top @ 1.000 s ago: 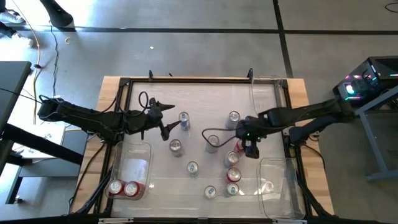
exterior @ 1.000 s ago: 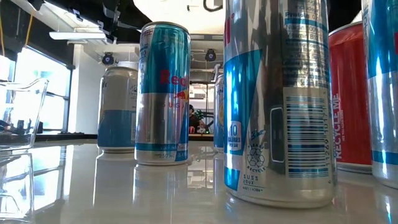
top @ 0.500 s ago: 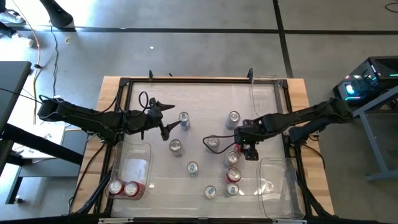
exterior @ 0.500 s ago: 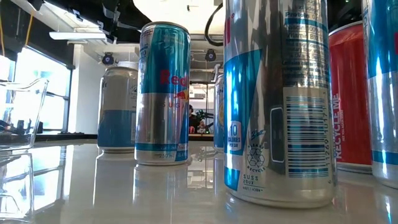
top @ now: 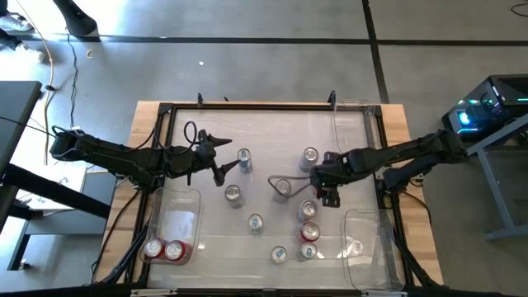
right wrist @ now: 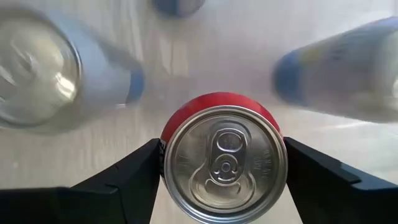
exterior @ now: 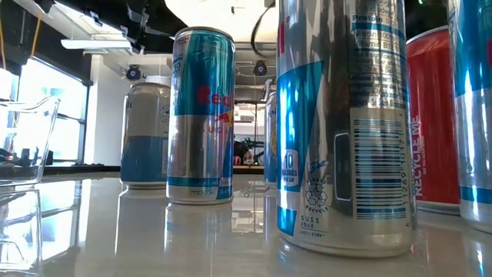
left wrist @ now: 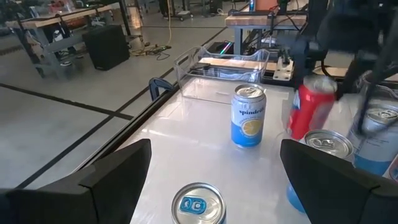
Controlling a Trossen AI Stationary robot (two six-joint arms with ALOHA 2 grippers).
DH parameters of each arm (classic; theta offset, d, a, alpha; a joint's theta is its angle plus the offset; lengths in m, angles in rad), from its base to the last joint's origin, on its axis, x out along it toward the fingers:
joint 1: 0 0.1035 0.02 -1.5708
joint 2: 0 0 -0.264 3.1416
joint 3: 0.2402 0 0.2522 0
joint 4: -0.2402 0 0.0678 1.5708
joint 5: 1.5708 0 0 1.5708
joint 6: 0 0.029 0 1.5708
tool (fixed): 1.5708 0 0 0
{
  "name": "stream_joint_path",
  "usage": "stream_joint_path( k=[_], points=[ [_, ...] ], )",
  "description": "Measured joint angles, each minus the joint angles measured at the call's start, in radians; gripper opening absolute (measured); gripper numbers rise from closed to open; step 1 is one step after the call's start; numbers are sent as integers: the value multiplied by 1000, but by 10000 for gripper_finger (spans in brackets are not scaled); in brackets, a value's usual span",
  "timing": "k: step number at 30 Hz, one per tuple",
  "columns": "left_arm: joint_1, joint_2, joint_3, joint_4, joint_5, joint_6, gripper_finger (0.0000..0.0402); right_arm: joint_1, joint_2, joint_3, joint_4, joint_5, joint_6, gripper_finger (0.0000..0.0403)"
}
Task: Sort soda cans
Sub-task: Put the middle right red soda can into the left transparent bin
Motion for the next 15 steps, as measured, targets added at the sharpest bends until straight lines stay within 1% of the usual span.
stream_joint_path(
  k=[5,7,9,11,15],
  points=[
    [0,0,0,8,-4,0,353,16,-2,211,-185,98,54,277],
    [-1,0,0,11,-4,4,353,23,-2,309,-219,138,75,277],
    [-9,-5,0,18,-5,5,353,28,0,405,-199,169,90,277],
    [-24,-21,0,31,1,9,353,34,23,503,-196,178,91,277],
    [-69,-78,13,38,48,39,353,57,137,708,-105,164,11,277]
  ],
)
